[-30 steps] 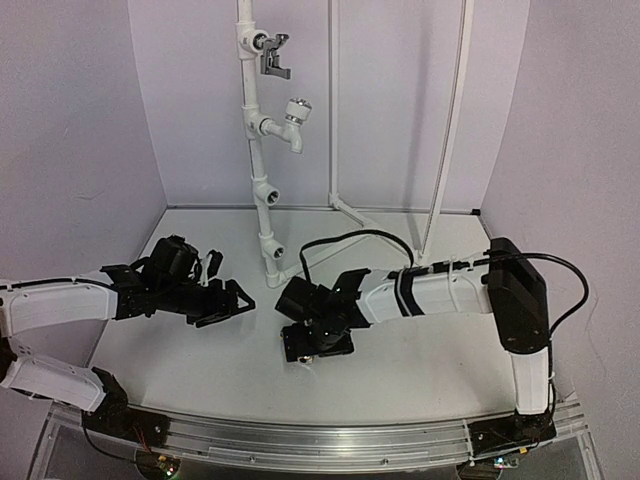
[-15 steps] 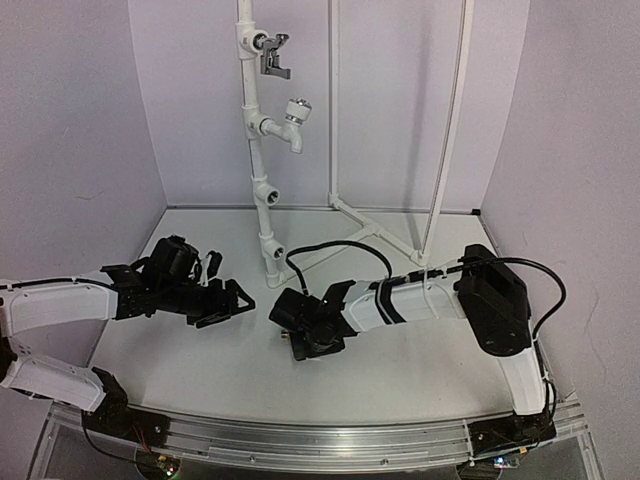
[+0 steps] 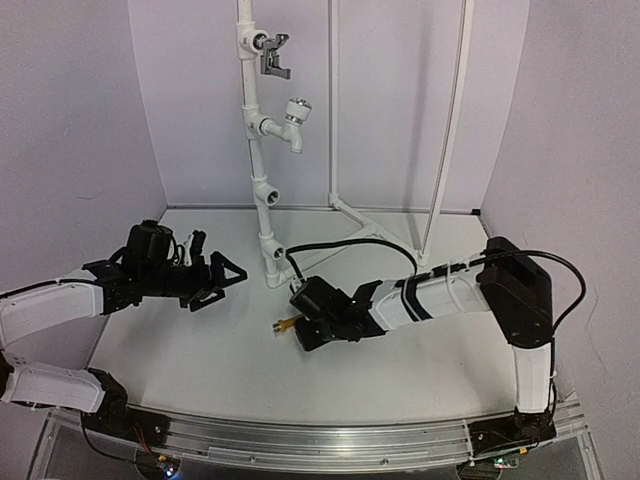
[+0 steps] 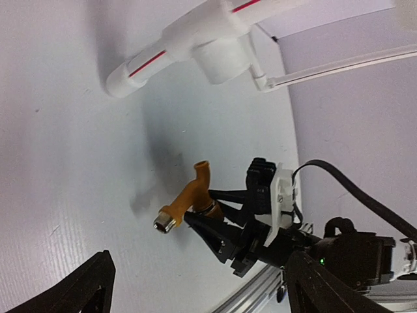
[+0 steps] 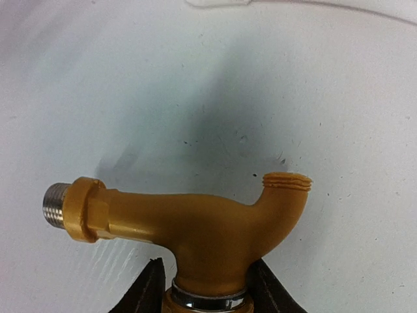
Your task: Install the water faucets
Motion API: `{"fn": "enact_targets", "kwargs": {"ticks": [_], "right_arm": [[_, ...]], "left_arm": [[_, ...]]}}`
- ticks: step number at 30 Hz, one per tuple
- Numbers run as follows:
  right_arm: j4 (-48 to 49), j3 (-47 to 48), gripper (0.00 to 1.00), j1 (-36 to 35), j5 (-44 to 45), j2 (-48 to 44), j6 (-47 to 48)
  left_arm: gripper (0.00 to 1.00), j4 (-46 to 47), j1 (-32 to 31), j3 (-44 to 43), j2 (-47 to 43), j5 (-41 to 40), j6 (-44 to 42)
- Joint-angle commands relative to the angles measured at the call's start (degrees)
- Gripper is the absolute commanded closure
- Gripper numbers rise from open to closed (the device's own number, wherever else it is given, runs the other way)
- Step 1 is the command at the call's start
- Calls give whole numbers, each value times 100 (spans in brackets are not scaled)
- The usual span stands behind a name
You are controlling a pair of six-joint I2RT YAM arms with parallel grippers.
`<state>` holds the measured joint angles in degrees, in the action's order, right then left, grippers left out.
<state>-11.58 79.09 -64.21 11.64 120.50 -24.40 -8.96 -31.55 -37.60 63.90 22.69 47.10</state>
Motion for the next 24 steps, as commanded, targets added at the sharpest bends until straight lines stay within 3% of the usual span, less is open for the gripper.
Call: {"fn": "enact_targets", "kwargs": {"ticks": [1, 13, 18, 21, 24], "right_arm": [[1375, -520, 100, -23, -416, -1084, 429], [1942, -662, 100, -32, -774, -1619, 544], [1940, -515, 100, -30, -744, -1609, 543], [1940, -459, 100, -33, -679, -1584, 533], [1900, -369, 100, -30, -704, -1536, 533]], "left_arm": [[4, 904, 78, -24, -282, 751, 169], [9, 1608, -71, -101, 154, 1412, 342], [25, 1642, -357, -221, 483, 1472, 356], [27, 1668, -432, -222, 564, 1466, 394], [41, 1671, -444, -228, 573, 1456, 392]]}}
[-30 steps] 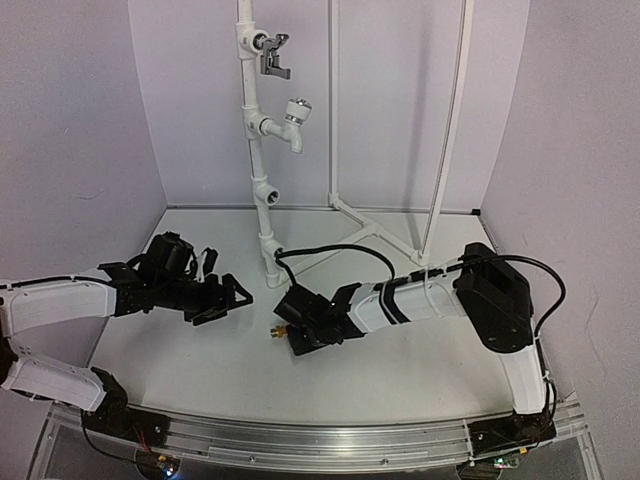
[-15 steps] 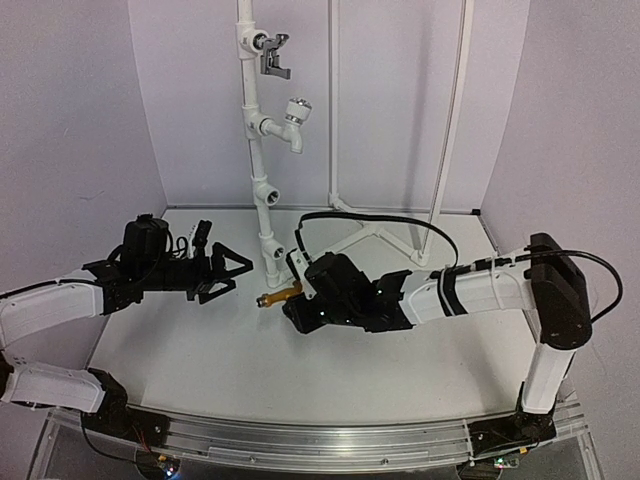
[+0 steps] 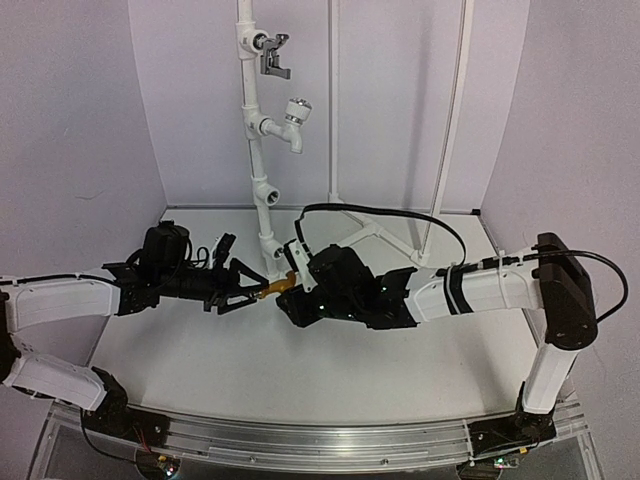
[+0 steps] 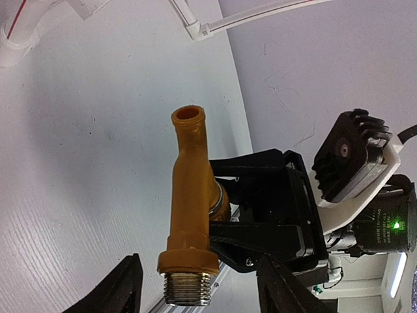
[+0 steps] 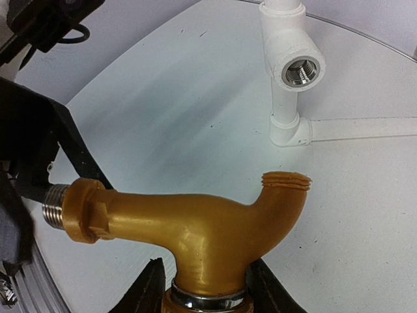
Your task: Install the water faucets
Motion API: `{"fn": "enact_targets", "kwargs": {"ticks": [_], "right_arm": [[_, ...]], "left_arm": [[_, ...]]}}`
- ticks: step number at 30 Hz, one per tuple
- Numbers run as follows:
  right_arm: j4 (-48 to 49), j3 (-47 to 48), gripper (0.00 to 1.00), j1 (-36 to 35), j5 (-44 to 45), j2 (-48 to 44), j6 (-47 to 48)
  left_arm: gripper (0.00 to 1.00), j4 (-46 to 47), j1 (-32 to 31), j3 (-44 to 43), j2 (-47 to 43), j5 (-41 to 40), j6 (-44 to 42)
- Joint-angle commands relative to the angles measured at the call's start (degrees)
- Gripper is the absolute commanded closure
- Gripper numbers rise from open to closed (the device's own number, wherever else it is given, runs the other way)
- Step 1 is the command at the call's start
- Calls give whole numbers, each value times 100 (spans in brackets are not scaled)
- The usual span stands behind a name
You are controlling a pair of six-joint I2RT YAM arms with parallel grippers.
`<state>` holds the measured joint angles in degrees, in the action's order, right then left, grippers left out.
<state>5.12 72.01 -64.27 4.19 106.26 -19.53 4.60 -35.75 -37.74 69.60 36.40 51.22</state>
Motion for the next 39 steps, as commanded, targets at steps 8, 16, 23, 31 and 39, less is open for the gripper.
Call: {"fn": "enact_targets", "kwargs": {"ticks": [8, 16, 23, 31, 39], "right_arm": [[-178, 596, 91, -28, -97, -16, 58], [-1002, 450, 2, 326, -1643, -286, -224], [-939, -188, 2, 695, -2927, -1156, -10], [-55, -235, 3, 1604, -5268, -1283, -411], [2253, -380, 21, 1555, -6229, -706, -1669]], "left_arm": [[92, 318, -21, -235, -1, -128, -199], [100, 319, 14, -173, -257, -182, -1629], [100, 339, 17, 28, -682, 378, -3455], [100, 757, 13, -24, -790, 1374, -3651], [100, 1051, 4, -59, -822, 1563, -3458]]}}
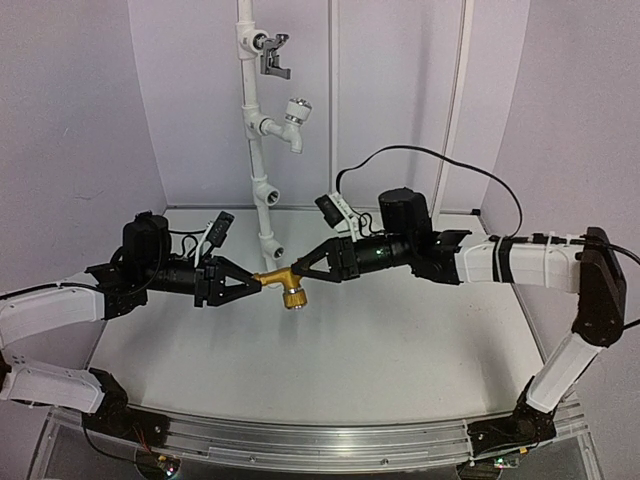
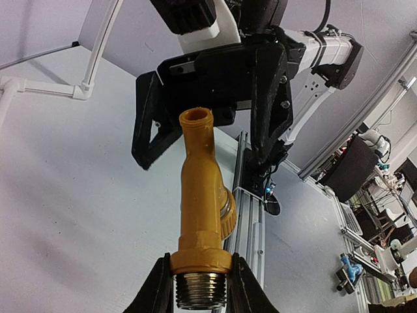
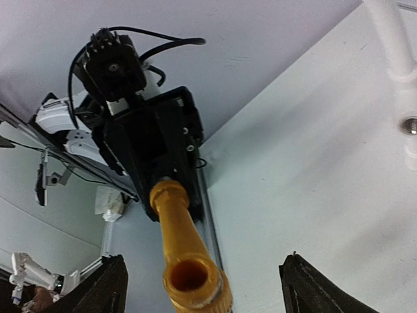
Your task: Install the water faucets
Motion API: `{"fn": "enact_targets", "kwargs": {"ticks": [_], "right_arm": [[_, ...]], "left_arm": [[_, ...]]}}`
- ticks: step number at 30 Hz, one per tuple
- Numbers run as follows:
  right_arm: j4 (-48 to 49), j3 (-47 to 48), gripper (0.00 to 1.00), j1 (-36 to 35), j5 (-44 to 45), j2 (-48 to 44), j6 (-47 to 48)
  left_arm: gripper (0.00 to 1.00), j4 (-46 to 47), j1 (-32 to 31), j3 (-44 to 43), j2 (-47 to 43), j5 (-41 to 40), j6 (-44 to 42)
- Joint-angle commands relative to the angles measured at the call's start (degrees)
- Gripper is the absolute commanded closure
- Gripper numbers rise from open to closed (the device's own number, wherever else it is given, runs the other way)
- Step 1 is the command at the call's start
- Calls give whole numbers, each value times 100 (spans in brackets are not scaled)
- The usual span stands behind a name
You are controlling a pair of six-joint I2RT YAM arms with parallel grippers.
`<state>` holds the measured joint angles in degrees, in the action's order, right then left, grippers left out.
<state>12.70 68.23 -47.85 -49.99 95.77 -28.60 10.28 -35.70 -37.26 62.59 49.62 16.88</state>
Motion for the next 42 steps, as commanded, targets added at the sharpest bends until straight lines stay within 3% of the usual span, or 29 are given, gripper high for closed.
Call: {"fn": "enact_targets", "kwargs": {"ticks": [1, 13, 17, 19, 20, 22, 27, 31, 38, 42], "right_arm": [[1684, 10, 24, -125, -871, 424, -874], [2638, 11, 59, -278, -1167, 771, -1471], [2863, -51, 92, -278, -1180, 819, -1636], [2849, -166, 100, -276, -1041, 735, -1572], [2837, -254, 100, -276, -913, 667, -1514], [2582, -472, 100, -254, -455, 460, -1180], [243, -592, 100, -248, 1908, -231, 648], [-355, -664, 100, -245, 3191, -547, 1726], [-778, -134, 100, -278, 3538, -556, 2739], [-774, -61, 100, -297, 3518, -661, 3028]], "left_arm": [[100, 491, -1, -130, -93, 243, -18], [100, 571, 2, -285, 152, 355, -61], [100, 572, 7, -324, 204, 236, 57], [97, 572, 31, -301, 146, -93, 211], [88, 573, 59, -273, 90, -288, 316], [54, 572, 202, -162, -93, -792, 600], [13, 156, 1130, -223, -399, -1729, 1450], [4, -409, 1327, -1035, -91, -2129, 1326], [1, -584, 1345, -2789, 1282, -2002, 150], [1, -665, 1429, -3623, 2047, -1988, -85]]}}
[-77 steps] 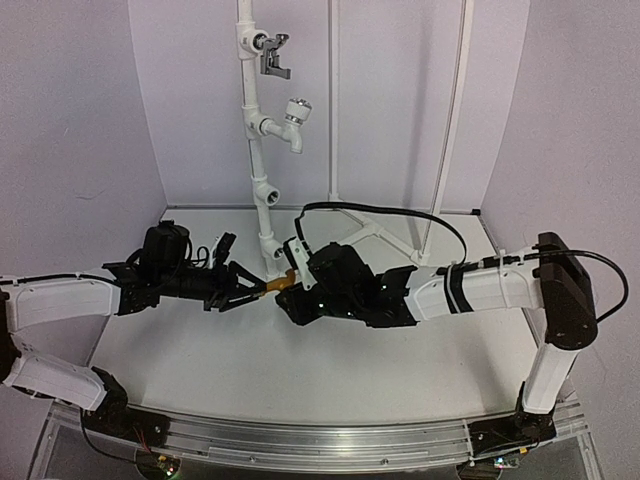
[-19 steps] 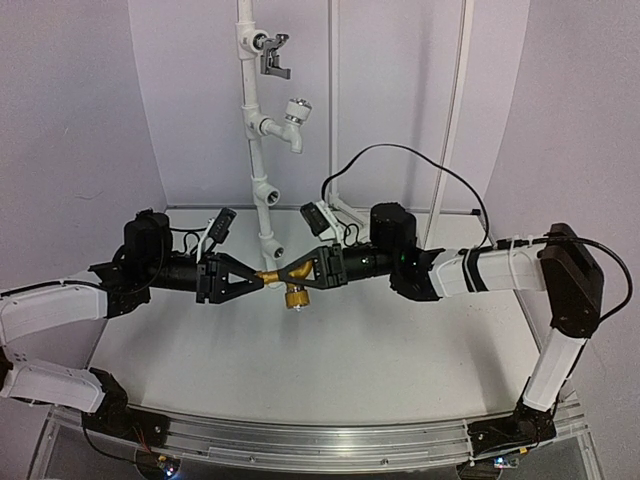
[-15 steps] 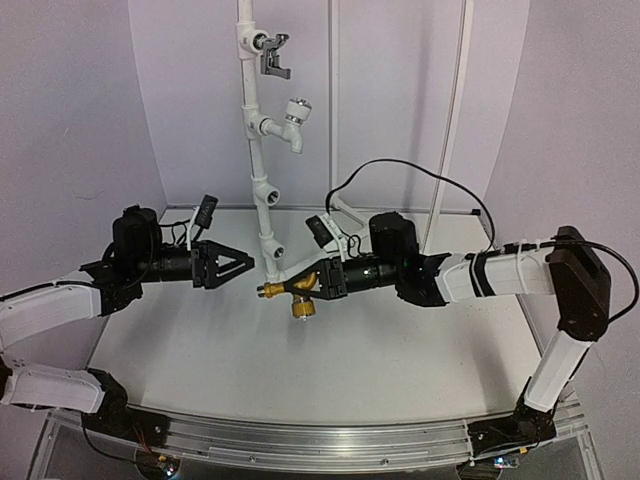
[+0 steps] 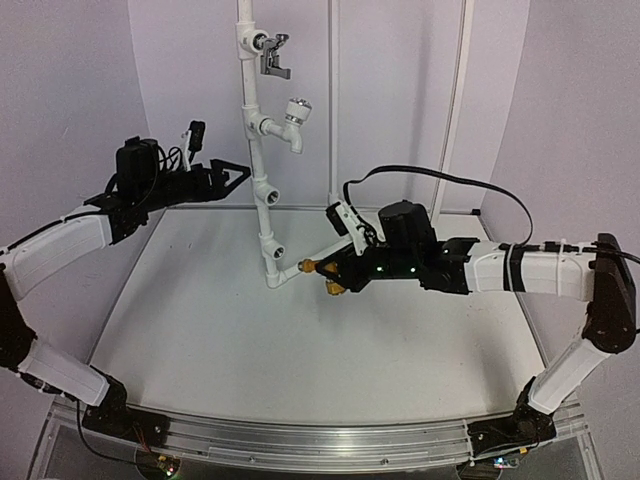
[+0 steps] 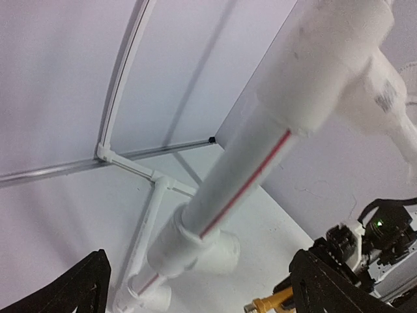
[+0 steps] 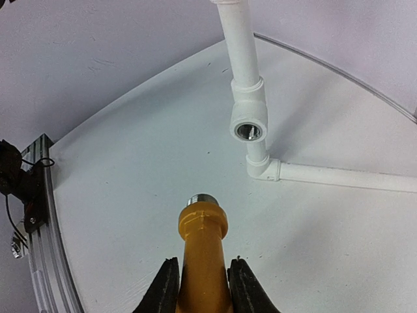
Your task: Install the water faucets
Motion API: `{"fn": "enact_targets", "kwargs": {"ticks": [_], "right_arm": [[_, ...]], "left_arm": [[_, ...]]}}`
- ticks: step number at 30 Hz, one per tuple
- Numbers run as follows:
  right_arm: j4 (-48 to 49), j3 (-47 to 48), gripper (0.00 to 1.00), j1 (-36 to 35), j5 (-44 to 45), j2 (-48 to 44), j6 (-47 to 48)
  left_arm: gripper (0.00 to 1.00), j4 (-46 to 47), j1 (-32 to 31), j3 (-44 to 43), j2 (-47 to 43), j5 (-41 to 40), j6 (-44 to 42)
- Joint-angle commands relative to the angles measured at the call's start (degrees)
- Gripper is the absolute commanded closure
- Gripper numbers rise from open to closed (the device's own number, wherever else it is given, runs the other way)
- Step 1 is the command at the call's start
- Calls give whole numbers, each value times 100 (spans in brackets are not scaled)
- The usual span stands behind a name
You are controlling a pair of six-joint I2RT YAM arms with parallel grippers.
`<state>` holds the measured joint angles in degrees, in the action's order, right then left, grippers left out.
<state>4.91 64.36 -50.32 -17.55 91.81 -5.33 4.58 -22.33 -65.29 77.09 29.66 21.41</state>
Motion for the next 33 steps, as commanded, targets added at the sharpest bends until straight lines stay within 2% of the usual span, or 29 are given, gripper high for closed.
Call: {"fn": "enact_targets", "kwargs": {"ticks": [1, 5, 8, 18, 25, 29, 33], "right_arm": [[8, 333, 100, -55, 322, -282, 743], [24, 422, 100, -109, 499, -314, 858], [72, 525, 100, -197, 767, -302, 1006], [112, 977, 100, -355, 1609, -37, 1978], [173, 1159, 100, -454, 1750, 70, 2581], [198, 1077, 100, -640, 2038, 23, 3103], [212, 892, 100, -734, 2101, -150, 3281]], "left_arm": [[1, -99, 93, -987, 720, 204, -632], [6, -36, 89, -1516, 1263, 879, -937], [13, -9, 85, -1767, 1503, 812, -995], [53, 140, -176, -1996, 1724, 1085, -1134], [91, 136, -525, -1492, 1243, 402, -1562], [99, 134, -592, -1267, 1003, 195, -1428], [100, 135, -814, -843, 685, -85, -1587]]}}
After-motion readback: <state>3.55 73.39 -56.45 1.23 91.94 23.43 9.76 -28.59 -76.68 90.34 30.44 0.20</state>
